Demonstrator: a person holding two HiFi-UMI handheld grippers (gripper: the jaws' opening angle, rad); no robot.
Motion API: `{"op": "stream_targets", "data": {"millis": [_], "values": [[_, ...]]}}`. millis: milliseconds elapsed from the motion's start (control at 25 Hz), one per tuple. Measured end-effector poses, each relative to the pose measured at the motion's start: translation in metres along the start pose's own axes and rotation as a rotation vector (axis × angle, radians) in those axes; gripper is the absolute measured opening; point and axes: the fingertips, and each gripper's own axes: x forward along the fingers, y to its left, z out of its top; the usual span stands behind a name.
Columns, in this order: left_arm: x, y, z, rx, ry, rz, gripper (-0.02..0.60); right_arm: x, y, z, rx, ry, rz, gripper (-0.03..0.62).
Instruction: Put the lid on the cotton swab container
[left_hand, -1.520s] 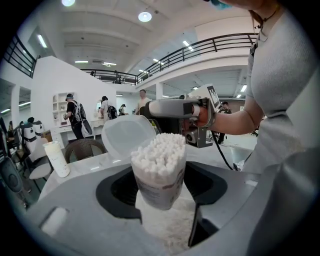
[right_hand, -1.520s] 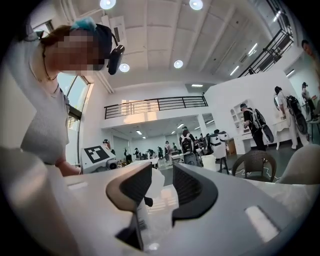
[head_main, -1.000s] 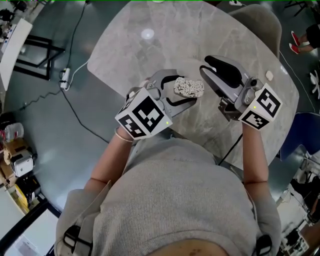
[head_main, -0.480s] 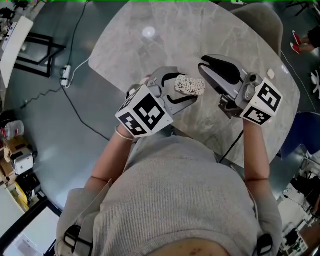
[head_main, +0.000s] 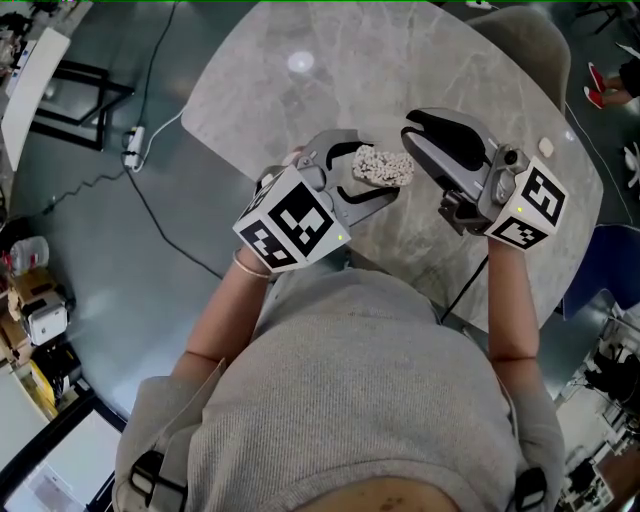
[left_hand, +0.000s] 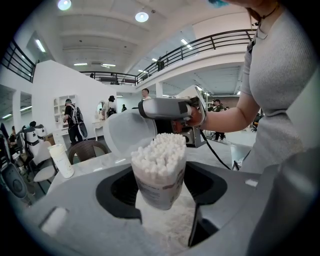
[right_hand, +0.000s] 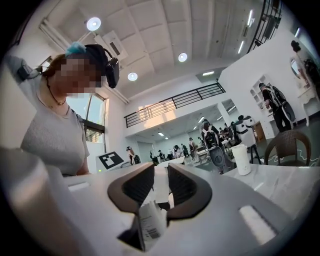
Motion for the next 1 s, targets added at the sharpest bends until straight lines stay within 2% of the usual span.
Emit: {"op": "stream_targets", "data": {"millis": [360,1000], "values": [[-0.001,0.007,-0.001,0.008,0.018,-0.009,0.276,0.001,0.007,0.005,-0.039,-0.014,0.028,0.091],[-0.003,0.014,0.001,-0.001,0.004,0.009,0.275,0.001,0.025,0.003,-0.109,-0.035,0.079,0.098]]}}
